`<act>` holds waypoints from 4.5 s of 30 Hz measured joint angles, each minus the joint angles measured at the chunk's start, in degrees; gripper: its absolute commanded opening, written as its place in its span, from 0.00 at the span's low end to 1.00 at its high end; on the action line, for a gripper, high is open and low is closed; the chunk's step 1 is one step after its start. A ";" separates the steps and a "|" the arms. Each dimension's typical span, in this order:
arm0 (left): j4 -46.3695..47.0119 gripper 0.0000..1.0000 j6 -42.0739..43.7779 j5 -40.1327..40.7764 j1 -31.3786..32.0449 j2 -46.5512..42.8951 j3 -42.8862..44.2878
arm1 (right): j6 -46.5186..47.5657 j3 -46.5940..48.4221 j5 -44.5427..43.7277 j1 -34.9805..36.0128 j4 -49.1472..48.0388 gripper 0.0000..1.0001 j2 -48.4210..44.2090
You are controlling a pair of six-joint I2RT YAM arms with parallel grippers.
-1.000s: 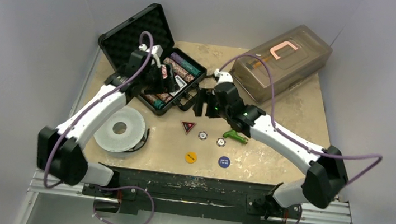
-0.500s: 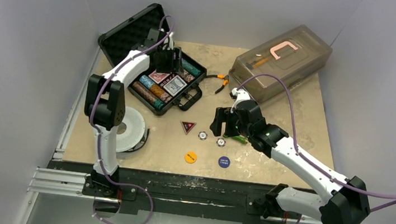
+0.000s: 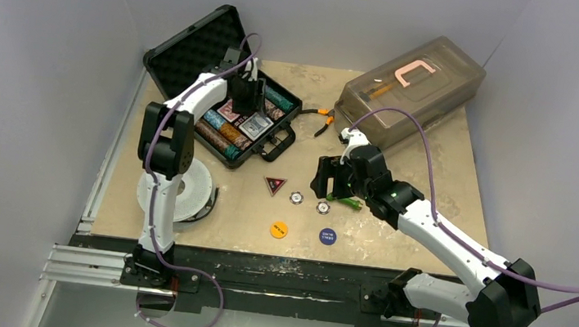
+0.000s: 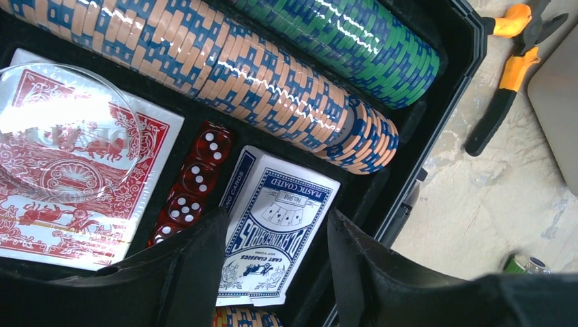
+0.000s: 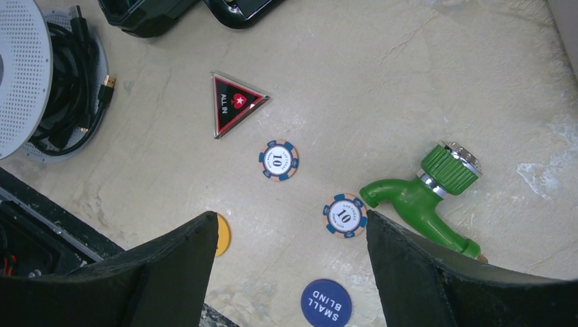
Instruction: Pack up texas hold em set
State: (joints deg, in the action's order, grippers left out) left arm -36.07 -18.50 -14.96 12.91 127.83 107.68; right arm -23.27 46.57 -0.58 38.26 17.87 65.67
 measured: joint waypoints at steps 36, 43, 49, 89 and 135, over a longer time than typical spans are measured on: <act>-9.84 1.00 -1.42 0.35 1.40 -6.82 2.34 | 0.39 2.05 1.81 -0.02 1.68 0.99 6.49; -4.81 1.00 -9.27 2.73 6.45 -34.82 -25.51 | -0.46 2.14 -1.07 0.26 5.99 0.99 6.60; -1.79 1.00 -26.86 12.09 20.11 -42.42 -41.44 | -3.37 2.14 -4.52 0.31 9.22 0.99 -1.05; -8.35 0.77 -42.49 26.36 28.50 -13.03 -25.49 | -4.33 -2.05 -8.96 0.35 14.80 0.99 -17.99; -8.46 0.89 -36.76 27.89 28.65 -12.57 -25.07 | -4.63 -2.47 -8.94 0.35 14.58 0.99 -18.86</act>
State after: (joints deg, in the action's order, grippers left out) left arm -44.53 -55.27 12.93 41.56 115.26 82.61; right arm -27.90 44.10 -9.52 38.61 32.45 46.81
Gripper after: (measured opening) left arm 0.872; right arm 0.987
